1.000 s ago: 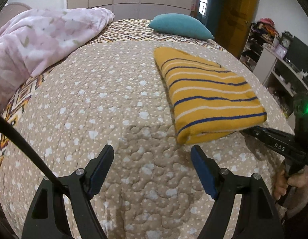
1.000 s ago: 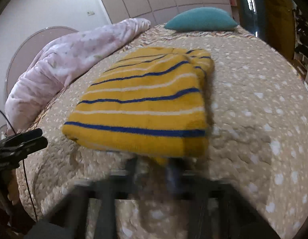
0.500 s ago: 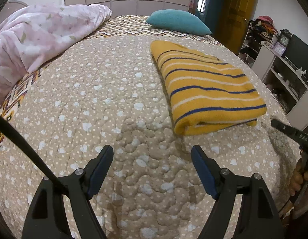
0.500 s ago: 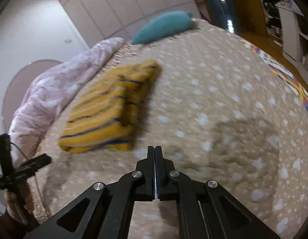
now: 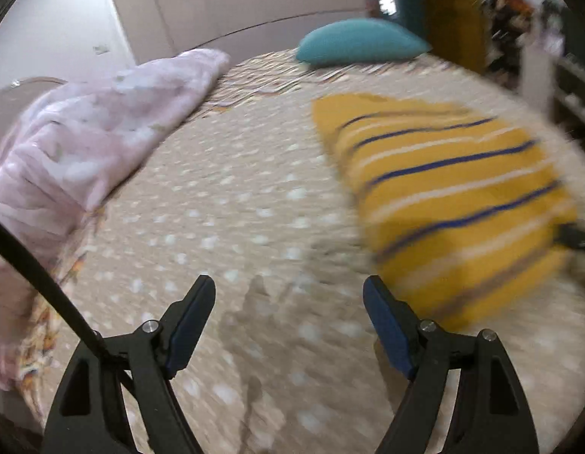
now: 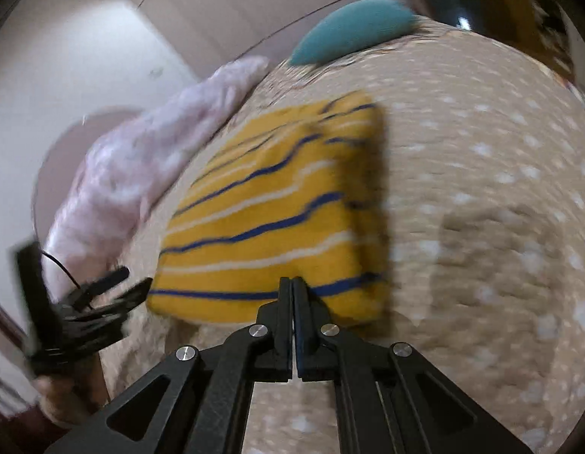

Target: Fold small clothes

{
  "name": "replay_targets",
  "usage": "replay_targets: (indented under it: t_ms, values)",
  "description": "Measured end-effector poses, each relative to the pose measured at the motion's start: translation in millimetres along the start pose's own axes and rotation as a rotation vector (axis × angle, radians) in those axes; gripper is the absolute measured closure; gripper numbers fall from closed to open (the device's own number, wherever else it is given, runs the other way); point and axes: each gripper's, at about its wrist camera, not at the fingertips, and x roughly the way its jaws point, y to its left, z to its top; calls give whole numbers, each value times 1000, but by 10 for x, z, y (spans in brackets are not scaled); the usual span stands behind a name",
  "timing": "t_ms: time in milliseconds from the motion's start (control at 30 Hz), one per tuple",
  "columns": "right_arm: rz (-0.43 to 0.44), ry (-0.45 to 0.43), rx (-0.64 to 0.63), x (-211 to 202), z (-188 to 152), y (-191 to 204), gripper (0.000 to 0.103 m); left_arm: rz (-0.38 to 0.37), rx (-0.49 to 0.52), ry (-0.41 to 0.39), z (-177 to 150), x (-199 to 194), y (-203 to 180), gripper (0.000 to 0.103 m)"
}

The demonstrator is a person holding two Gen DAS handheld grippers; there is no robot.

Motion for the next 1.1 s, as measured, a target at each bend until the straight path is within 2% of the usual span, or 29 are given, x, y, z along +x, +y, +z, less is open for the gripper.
replay_targets:
  t_ms: [100, 200, 400, 533, 633, 700, 833, 933, 1000, 1033, 1067, 1100]
  values:
    - [19, -17, 52, -33, 8, -154, 102, -93, -102, 100, -8, 239, 184, 24]
    - [62, -27, 101, -12, 1, -241, 102, -149, -185, 115, -98, 235, 367, 24]
    - [34, -59, 109, -131, -125, -296, 102, -164, -235, 88, -408, -25, 573, 24]
    - [22, -64, 136, -191, -168, -345, 102, -157, -235, 82, -653, -76, 574, 22]
    - [-37, -65, 65, -319, -124, -151, 100, -126, -212, 35, -711, -94, 503, 20]
    - [-50, -72, 7, -373, 10, 54, 100, -119, -206, 29, -722, -82, 482, 16]
    - [-26, -81, -34, -243, 355, 369, 87, -133, -230, 21, -743, -48, 504, 12]
    - [24, -56, -56, 67, 591, 580, 84, -148, -230, 15, -749, -38, 516, 11]
    - [93, 12, -6, 373, 692, 533, 78, -147, -229, 11, -756, -46, 509, 10]
    - [75, 35, 22, 489, 709, 451, 79, -147, -228, 10, -761, -46, 504, 10]
    - [41, 47, 55, 589, 716, 334, 85, -147, -228, 8, -767, -49, 499, 10]
    - [44, 40, 118, 633, 694, 143, 103, -147, -228, 6, -771, -48, 500, 10]
